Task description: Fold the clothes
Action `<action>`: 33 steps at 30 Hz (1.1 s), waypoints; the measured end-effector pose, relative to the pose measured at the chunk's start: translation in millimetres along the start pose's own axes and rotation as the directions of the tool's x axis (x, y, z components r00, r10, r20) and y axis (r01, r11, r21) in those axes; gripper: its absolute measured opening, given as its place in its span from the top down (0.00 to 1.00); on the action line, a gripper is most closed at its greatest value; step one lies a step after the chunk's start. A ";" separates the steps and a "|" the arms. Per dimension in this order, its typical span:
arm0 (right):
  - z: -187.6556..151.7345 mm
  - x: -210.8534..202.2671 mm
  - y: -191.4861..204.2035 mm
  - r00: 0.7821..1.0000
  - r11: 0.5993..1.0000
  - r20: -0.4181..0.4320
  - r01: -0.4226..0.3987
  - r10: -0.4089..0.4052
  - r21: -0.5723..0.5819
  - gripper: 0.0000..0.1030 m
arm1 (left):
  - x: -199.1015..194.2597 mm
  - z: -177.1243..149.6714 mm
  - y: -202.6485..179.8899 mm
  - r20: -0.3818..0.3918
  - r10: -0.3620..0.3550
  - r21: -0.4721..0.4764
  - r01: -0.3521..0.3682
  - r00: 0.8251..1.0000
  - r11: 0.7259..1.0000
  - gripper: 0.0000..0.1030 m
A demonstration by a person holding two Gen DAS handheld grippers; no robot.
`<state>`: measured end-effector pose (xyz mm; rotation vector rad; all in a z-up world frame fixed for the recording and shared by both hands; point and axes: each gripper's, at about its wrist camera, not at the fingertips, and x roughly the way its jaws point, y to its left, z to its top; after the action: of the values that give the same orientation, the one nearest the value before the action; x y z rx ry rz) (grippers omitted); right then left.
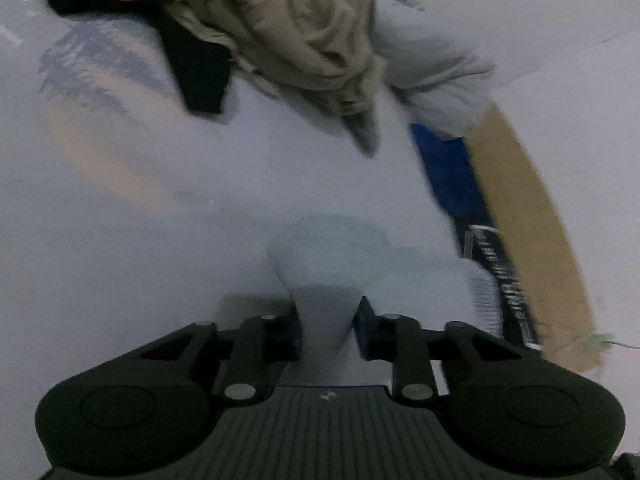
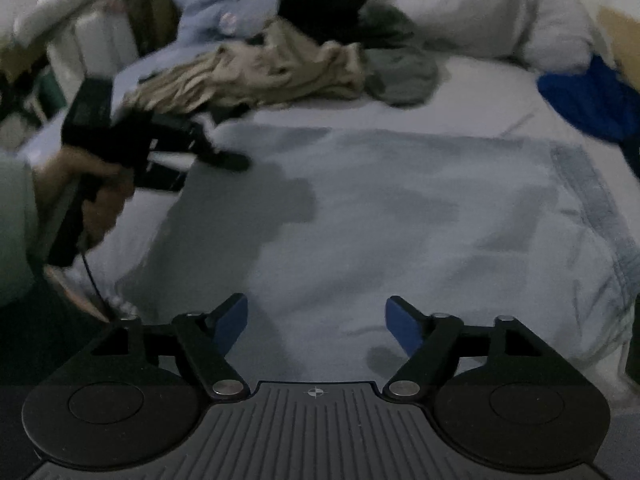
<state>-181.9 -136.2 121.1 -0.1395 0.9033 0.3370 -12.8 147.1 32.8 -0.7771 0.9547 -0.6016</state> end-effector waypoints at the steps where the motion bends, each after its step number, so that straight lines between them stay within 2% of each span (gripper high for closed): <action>1: 1.7 4.4 14.0 1.000 1.000 0.001 0.009 -0.009 -0.024 0.22 | -2.2 -0.5 -3.4 -0.003 -0.030 0.013 0.030 1.000 0.999 0.80; 3: 3.0 13.4 39.8 0.999 0.997 0.009 0.041 -0.041 -0.062 0.21 | -7.4 -2.1 -13.0 -0.014 -0.085 0.039 0.086 0.996 0.996 0.81; 7: -2.0 32.2 83.0 0.987 0.983 0.051 0.157 -0.153 -0.099 0.18 | -15.4 -3.6 -36.0 -0.035 -0.128 0.066 0.130 0.991 0.989 0.82; 10: -5.7 46.3 115.4 0.969 0.962 0.085 0.243 -0.234 -0.123 0.17 | -20.9 -2.1 -59.3 -0.073 -0.142 0.109 0.149 0.987 0.983 0.83; 14: -10.7 65.2 158.6 0.932 0.922 0.133 0.356 -0.338 -0.150 0.17 | -26.4 -0.8 -90.0 -0.109 -0.168 0.148 0.183 0.980 0.972 0.84; 18: -9.9 62.7 153.9 0.914 0.906 0.121 0.401 -0.387 -0.132 0.17 | -32.4 4.2 -115.7 -0.111 -0.206 0.182 0.223 0.972 0.958 0.85; 20: -9.2 60.7 149.7 0.905 0.899 0.112 0.421 -0.409 -0.121 0.18 | -32.0 8.3 -121.7 -0.105 -0.200 0.197 0.218 0.974 0.956 0.86; 22: -8.6 58.6 145.5 0.896 0.890 0.103 0.441 -0.431 -0.111 0.28 | -29.9 14.3 -123.9 -0.092 -0.184 0.199 0.199 0.979 0.960 0.87; 24: -1.6 48.6 137.8 0.910 0.910 0.111 0.408 -0.398 -0.078 0.43 | -28.7 22.7 -122.5 -0.072 -0.176 0.191 0.187 0.982 0.964 0.88; 25: 2.5 43.3 132.6 0.917 0.919 0.118 0.389 -0.380 -0.066 0.46 | -30.0 28.5 -120.8 -0.059 -0.175 0.185 0.183 0.983 0.966 0.88; 27: 14.1 32.7 122.3 0.933 0.940 0.137 0.341 -0.334 -0.029 0.57 | -35.9 42.7 -117.5 -0.030 -0.179 0.177 0.182 0.983 0.967 0.88; 30: 39.0 24.5 118.0 0.947 0.959 0.156 0.285 -0.279 -0.014 0.69 | -48.5 64.9 -110.2 0.006 -0.179 0.167 0.175 0.984 0.970 0.89; 33: 68.0 27.2 122.0 0.965 0.978 0.164 0.208 -0.205 0.002 0.72 | -63.0 87.6 -101.5 0.039 -0.175 0.156 0.167 0.984 0.974 0.90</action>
<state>-157.7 2.1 144.1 -0.2156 0.7160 0.1583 24.2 161.6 175.5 -0.7390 0.7882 -0.7914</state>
